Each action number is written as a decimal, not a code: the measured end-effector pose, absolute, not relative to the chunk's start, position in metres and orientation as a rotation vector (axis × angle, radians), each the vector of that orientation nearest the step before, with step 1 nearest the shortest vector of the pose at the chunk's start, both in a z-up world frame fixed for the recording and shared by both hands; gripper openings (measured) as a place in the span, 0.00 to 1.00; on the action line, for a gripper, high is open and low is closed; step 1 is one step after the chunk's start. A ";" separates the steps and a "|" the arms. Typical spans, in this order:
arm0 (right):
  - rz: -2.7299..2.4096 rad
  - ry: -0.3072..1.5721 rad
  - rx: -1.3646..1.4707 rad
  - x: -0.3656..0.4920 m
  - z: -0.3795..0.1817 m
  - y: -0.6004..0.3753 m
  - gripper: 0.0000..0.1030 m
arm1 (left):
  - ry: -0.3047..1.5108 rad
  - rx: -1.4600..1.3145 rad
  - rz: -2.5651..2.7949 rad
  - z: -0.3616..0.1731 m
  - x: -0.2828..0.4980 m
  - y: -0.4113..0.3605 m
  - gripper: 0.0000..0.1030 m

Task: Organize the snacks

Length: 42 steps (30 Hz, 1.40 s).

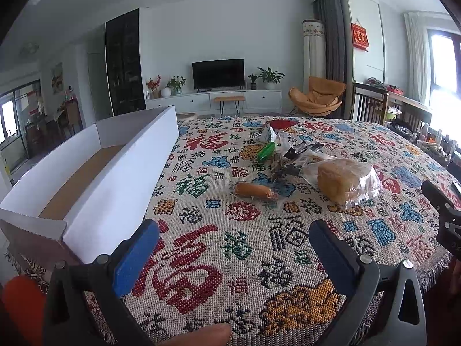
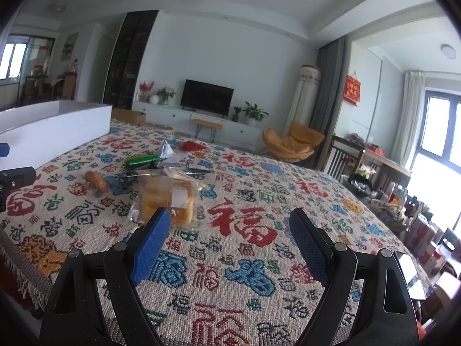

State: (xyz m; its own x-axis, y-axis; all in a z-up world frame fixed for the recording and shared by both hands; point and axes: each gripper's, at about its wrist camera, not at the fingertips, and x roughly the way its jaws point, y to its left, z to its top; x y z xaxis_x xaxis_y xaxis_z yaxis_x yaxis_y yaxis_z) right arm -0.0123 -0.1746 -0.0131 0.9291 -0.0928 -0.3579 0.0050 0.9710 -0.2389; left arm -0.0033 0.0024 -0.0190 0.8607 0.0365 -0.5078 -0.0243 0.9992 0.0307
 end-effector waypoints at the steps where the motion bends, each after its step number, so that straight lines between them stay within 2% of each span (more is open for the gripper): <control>1: -0.050 0.374 -0.242 -0.012 -0.013 -0.174 0.84 | 0.536 0.023 0.031 -0.019 -0.003 0.002 1.00; 42: -0.023 0.399 -0.284 -0.013 -0.023 -0.168 0.84 | 0.575 0.042 0.040 -0.029 0.002 -0.001 1.00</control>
State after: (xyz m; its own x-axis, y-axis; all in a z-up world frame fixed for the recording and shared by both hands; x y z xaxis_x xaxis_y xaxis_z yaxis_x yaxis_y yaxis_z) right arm -0.0128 -0.1678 -0.0228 0.9216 -0.0781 -0.3802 -0.0331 0.9602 -0.2774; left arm 0.0020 -0.0012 -0.0294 0.8387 0.0498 -0.5423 -0.0261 0.9983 0.0513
